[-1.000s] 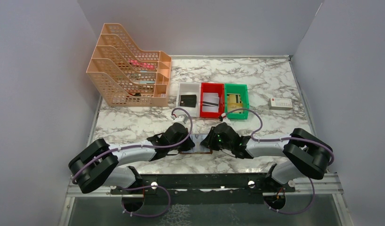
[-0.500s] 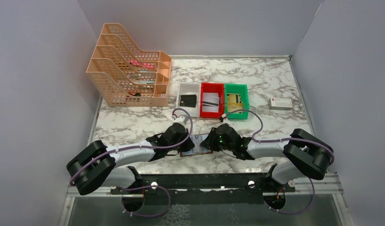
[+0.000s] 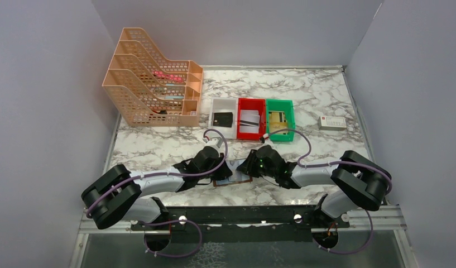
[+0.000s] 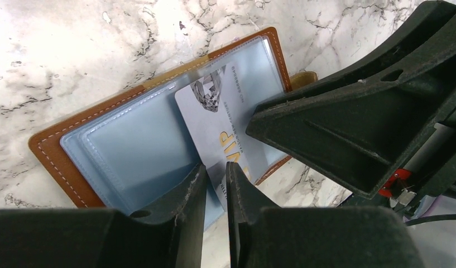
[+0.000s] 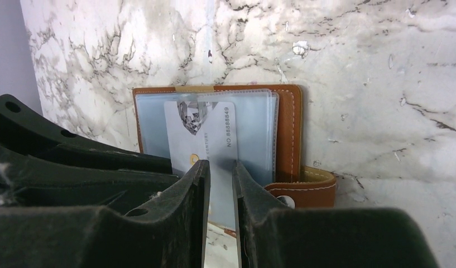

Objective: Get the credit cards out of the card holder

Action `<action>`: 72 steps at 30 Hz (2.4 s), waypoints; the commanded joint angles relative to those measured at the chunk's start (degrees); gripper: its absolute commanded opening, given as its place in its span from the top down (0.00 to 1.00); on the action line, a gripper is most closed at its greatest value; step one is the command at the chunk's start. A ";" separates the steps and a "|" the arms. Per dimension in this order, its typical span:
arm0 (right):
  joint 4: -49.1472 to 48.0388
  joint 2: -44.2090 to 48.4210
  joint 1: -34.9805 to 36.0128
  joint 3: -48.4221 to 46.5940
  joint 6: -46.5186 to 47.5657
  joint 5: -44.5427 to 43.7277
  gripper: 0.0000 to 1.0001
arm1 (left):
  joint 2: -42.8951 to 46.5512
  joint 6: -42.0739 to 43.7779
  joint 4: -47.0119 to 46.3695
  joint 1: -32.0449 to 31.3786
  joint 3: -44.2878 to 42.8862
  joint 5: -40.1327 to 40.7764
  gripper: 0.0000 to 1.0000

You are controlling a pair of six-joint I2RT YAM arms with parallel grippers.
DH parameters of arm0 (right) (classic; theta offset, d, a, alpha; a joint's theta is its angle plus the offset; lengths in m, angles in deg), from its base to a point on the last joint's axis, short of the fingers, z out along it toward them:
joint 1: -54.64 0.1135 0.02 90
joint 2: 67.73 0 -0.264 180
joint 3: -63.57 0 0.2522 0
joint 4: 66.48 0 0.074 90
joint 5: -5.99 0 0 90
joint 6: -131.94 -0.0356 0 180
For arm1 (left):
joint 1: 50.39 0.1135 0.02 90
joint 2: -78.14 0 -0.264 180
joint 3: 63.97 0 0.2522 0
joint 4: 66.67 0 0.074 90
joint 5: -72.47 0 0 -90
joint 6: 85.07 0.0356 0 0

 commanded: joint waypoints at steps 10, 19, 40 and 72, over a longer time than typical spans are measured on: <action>2.94 -3.74 0.07 1.92 0.19 3.75 0.74 | 0.23 -4.98 -8.53 -1.03 1.95 -5.52 0.73; 8.18 -0.94 -0.10 0.38 1.60 1.43 0.74 | -0.91 -5.42 -8.76 -0.70 2.32 -5.21 0.91; 14.58 0.87 -0.10 -2.11 6.08 0.83 0.72 | -0.05 -4.39 -7.80 0.00 1.04 -5.78 0.97; 9.09 -0.36 -0.10 1.02 2.72 2.78 0.73 | -5.09 -8.35 -16.35 0.25 0.39 -5.83 0.77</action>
